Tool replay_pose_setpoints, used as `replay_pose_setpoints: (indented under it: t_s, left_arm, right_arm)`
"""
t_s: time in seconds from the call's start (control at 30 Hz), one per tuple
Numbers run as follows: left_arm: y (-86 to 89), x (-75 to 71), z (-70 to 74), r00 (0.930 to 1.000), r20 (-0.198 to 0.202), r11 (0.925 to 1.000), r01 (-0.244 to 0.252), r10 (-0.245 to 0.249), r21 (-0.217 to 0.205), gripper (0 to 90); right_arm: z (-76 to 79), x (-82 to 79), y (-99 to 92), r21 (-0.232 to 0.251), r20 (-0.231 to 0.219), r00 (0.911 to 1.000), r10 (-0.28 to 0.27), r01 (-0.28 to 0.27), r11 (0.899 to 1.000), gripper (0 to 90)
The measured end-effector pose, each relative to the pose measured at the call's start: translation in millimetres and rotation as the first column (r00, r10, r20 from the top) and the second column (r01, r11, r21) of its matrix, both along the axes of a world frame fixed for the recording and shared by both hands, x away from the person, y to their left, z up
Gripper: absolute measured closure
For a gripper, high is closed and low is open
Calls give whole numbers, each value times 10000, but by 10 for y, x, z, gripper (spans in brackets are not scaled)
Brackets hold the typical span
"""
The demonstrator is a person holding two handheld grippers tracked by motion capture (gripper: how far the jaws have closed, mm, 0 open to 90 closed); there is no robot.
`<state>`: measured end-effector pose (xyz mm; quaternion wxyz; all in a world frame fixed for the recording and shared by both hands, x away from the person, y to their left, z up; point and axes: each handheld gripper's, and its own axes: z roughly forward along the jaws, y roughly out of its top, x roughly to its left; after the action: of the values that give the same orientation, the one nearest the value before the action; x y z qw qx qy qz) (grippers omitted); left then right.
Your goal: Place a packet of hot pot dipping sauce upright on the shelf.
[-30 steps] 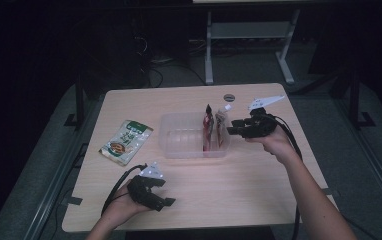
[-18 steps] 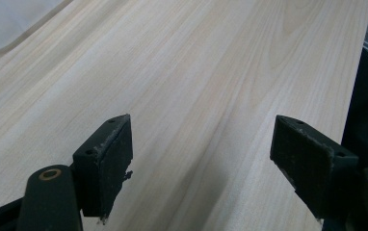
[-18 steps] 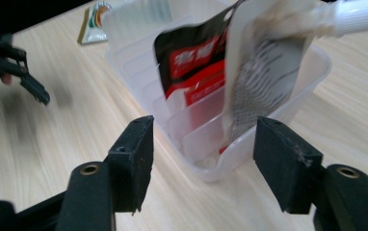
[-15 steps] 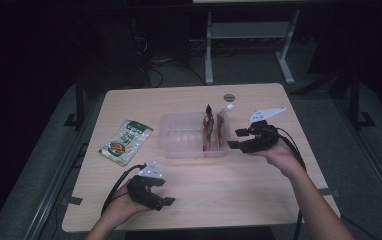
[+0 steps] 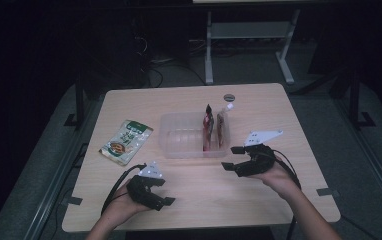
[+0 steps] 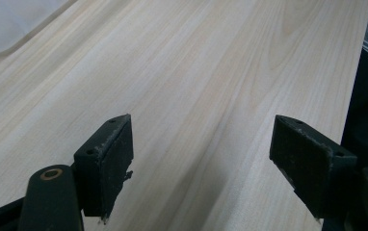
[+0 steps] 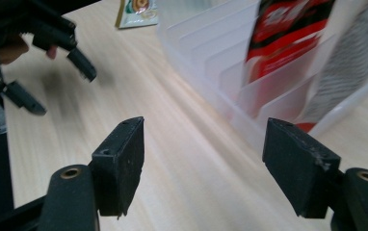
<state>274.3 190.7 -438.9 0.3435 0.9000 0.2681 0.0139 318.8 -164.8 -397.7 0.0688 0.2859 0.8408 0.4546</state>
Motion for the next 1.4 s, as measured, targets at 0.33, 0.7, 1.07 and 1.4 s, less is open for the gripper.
replay_pose_setpoints:
  t_s: [0.33,0.7,1.07,1.4]
  left_arm:
    - [52,15,-2,9996,26,9996,-268,268,25,236]
    - [172,79,12,9962,106,9962,-865,865,83,245]
    - [437,293,201,9823,496,9831,-1820,1808,202,451]
    - [759,608,316,9466,848,9483,-3151,3110,387,813]
  right_arm:
    - [-303,-206,79,-630,-403,9992,56,-81,9980,219]
    - [-446,-254,171,-909,-358,9987,370,-401,9951,177]
    - [-469,-227,154,-967,-275,9988,405,-430,9944,166]
    - [-474,-246,181,-985,-381,9980,495,-531,9937,166]
